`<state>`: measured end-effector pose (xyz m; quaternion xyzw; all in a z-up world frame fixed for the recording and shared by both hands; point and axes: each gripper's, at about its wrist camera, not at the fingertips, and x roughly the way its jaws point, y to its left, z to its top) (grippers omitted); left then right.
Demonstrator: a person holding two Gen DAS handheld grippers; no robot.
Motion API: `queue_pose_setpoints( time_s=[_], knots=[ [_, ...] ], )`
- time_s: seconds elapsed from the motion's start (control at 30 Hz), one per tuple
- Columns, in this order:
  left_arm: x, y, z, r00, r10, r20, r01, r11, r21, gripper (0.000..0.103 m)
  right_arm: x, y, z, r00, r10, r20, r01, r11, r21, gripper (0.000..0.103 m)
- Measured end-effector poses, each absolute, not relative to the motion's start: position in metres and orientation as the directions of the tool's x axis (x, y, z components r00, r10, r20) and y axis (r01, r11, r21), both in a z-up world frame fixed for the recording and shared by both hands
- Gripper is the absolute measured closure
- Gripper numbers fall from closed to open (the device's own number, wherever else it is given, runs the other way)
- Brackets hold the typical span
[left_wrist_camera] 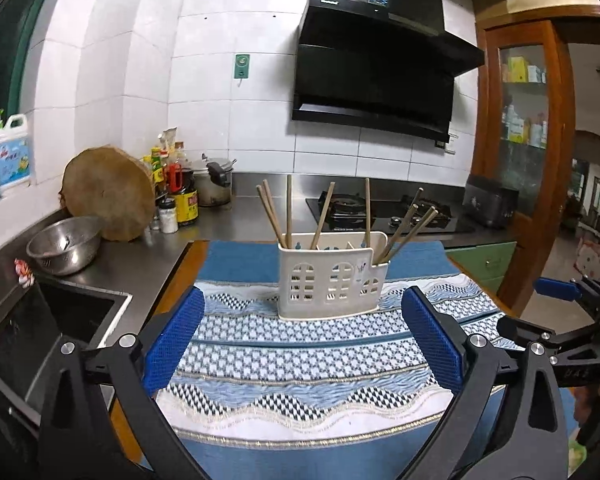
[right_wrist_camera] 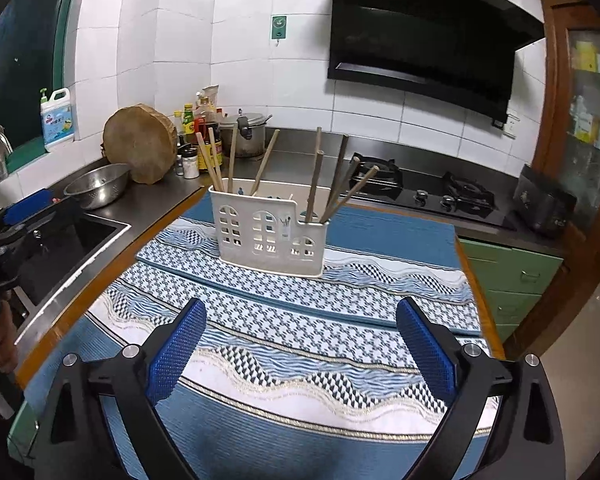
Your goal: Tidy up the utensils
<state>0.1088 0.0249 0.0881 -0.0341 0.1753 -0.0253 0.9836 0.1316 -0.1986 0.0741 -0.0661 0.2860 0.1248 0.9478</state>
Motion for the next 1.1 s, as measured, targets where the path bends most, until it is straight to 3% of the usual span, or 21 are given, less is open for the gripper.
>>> queue_pose_setpoints(
  time_s=[0.57,1.1],
  knots=[
    [0.05,0.027,0.06,0.929,0.009,-0.369,-0.024,0.999,-0.036,0.005,0.08,-0.198,0.062,0.814,0.222,-0.537,-0.263,0.965,0.001,0.008],
    [0.03,0.023,0.051,0.921,0.002,-0.391,-0.001,1.0,0.002,0.005,0.062,-0.201,0.056,0.811,0.231,-0.537,-0.254,0.967,0.031,0.008]
  ],
)
